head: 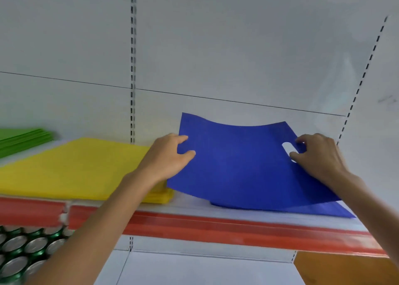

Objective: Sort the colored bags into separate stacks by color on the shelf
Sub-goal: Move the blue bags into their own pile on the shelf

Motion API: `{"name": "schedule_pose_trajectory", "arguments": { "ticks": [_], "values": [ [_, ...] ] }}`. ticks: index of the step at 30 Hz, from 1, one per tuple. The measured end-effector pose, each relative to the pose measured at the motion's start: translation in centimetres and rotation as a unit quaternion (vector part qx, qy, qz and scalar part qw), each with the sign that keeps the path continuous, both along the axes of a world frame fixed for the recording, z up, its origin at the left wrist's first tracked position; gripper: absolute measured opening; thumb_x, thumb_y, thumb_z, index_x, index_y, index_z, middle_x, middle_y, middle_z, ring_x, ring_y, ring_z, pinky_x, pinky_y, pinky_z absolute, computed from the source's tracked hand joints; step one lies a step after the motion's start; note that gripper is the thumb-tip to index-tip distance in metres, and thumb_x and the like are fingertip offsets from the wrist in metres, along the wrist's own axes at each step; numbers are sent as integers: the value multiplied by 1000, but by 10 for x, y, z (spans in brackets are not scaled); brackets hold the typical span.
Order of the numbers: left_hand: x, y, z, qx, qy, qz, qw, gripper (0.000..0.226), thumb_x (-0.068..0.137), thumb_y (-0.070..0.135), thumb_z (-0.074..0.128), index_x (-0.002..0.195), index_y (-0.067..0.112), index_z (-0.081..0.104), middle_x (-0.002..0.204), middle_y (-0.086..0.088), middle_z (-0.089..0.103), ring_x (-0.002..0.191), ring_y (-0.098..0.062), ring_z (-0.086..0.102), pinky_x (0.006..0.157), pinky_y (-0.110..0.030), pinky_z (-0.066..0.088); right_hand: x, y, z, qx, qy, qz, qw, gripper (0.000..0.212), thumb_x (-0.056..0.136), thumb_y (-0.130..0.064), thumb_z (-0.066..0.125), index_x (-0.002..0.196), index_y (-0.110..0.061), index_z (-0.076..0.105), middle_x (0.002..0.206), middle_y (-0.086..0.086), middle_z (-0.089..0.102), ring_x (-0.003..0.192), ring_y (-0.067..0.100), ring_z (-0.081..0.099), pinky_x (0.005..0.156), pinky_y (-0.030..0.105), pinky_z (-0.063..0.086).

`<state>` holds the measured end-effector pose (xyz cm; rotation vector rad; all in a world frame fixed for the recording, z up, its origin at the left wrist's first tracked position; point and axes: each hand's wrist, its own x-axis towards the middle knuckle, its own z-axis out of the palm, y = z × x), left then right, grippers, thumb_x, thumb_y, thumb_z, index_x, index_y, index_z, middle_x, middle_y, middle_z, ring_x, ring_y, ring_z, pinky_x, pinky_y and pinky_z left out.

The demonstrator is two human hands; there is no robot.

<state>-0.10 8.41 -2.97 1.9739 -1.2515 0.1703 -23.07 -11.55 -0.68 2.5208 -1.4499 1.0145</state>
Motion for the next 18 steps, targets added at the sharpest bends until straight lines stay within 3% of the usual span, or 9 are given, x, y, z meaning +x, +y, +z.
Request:
{"name": "schedule_pose_trajectory", "arguments": {
  "ticks": [4, 10, 16, 18],
  "values": [
    [55, 63, 5, 5, -4, 1, 1000, 53, 90, 32, 56, 139, 17, 43, 144, 3, 41, 130, -14, 40, 104, -24, 30, 53, 63, 3, 9, -6, 14, 1000, 34, 79, -10, 64, 112, -9, 61, 109, 14, 57, 95, 35, 54, 76, 37, 43],
    [163, 178, 3, 51, -16, 19, 998, 51, 90, 30, 57, 137, 15, 45, 143, 3, 44, 130, -15, 41, 104, -23, 29, 153, 173, -7, 30, -26, 18, 999, 37, 83, -21, 61, 119, -17, 60, 115, 7, 63, 101, 33, 56, 72, 33, 38],
    [243, 244, 6, 59, 1, 16, 998, 51, 89, 31, 58, 136, 17, 46, 142, 4, 44, 130, -13, 41, 105, -25, 30, 231, 244, -5, 14, 14, 19, 1000, 33, 89, -41, 53, 94, -11, 66, 86, 6, 62, 80, 30, 54, 64, 31, 34],
    [265, 260, 6, 46, -1, 16, 999, 50, 89, 31, 58, 136, 18, 46, 143, 4, 44, 130, -13, 41, 105, -23, 29, 254, 259, 2, 1, 13, 21, 1000, 34, 90, -43, 52, 92, -12, 66, 87, 5, 62, 80, 29, 53, 64, 30, 33]
  ]
}}
